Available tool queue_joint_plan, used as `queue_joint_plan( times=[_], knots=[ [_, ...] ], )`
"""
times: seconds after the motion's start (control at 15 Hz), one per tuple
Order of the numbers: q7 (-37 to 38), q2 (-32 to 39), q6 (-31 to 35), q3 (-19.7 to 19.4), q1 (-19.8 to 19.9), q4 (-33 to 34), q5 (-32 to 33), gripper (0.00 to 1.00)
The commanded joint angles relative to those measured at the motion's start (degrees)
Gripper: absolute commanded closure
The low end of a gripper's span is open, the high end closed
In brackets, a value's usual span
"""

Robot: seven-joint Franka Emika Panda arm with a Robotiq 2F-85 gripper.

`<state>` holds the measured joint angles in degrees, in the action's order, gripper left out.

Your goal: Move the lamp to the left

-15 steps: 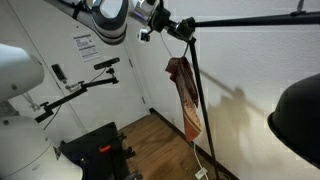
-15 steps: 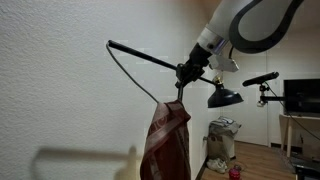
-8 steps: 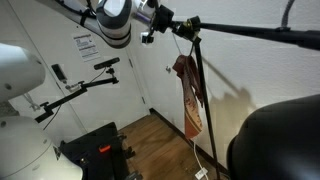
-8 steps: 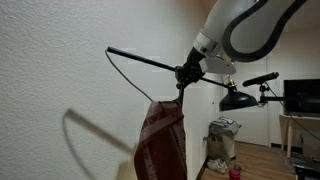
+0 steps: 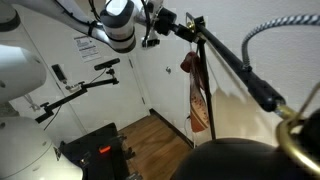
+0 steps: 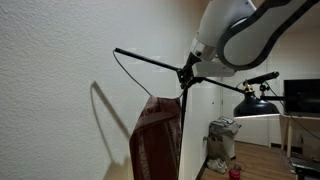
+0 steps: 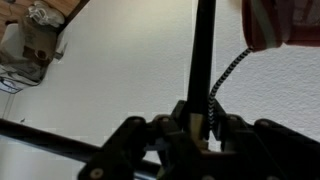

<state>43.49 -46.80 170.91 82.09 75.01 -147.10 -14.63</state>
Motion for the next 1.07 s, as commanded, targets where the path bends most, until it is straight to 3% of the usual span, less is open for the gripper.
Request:
queue_joint_plan(
  times=[0.0, 0.47, 1.0],
  knots=[
    [-0.05, -3.30, -2.22, 0.35, 1.74, 1.66, 2.84, 0.93],
    [-9.61, 8.47, 6.56, 1.45, -2.18, 0.71, 7.18, 0.93],
    [-24.04, 18.88, 16.49, 2.27, -1.38, -0.46, 9.45, 0.93]
  ],
)
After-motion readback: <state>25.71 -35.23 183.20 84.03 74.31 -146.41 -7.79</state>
